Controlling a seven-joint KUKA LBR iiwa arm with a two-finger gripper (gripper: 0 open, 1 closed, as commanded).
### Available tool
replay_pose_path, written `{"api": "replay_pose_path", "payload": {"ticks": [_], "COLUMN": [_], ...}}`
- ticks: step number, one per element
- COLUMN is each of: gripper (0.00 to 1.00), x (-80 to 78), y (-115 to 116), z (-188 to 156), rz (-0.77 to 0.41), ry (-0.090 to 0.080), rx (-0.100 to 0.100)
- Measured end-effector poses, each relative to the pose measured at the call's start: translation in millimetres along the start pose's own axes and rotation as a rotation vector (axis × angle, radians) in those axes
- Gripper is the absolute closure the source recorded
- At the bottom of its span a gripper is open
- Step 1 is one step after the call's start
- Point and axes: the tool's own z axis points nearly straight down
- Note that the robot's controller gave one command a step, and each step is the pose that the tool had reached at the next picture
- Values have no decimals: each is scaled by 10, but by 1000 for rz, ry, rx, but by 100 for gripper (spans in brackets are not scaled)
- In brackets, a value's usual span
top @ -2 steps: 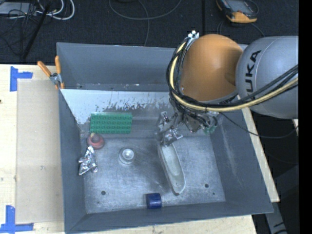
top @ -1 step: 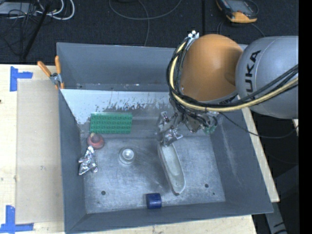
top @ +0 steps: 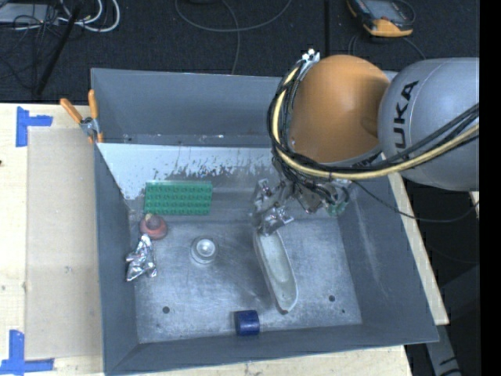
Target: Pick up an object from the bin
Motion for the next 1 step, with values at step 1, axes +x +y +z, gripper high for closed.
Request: {"api": "replay_pose_path", "payload": {"ticks": [1], "gripper": [100], "x": [0], "y": [0], "z": [0], "rz": [0], "ry": [0], "rx": [0]}}
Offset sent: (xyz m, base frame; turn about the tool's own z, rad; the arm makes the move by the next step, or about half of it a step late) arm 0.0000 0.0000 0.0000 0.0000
